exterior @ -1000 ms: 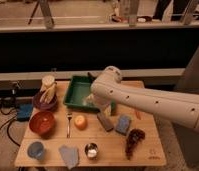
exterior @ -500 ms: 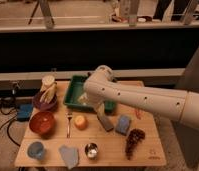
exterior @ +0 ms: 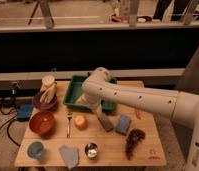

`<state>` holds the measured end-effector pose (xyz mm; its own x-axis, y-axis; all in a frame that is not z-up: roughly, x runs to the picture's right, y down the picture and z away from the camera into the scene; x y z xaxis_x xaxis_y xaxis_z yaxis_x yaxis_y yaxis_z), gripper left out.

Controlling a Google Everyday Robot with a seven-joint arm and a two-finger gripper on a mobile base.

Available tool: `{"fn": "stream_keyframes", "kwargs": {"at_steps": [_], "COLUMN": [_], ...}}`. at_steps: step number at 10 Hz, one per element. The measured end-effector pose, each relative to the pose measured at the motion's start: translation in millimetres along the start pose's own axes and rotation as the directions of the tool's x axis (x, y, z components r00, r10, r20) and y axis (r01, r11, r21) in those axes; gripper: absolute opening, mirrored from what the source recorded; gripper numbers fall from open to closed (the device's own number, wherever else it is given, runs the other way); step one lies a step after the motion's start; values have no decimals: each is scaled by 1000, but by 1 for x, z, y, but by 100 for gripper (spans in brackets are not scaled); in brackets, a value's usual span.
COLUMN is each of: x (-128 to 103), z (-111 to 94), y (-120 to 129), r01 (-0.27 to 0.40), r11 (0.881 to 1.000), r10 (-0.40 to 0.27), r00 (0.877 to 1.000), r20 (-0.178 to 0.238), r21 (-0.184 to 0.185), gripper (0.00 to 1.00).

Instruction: Place apple in table surface

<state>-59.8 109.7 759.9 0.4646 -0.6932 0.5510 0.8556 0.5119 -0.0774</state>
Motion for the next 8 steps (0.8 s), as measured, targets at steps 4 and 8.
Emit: {"fn": "stream_keyframes", "kwargs": {"at_steps": [4,8], "x": [-8,-21], "z": [17,48], "y": [0,1], "r01": [29,65], "r11": [1000,998], "r10": [-29,-64], "r00": [999,993], "r20": [42,97], "r21": [-7,-16], "gripper": [80,80]}}
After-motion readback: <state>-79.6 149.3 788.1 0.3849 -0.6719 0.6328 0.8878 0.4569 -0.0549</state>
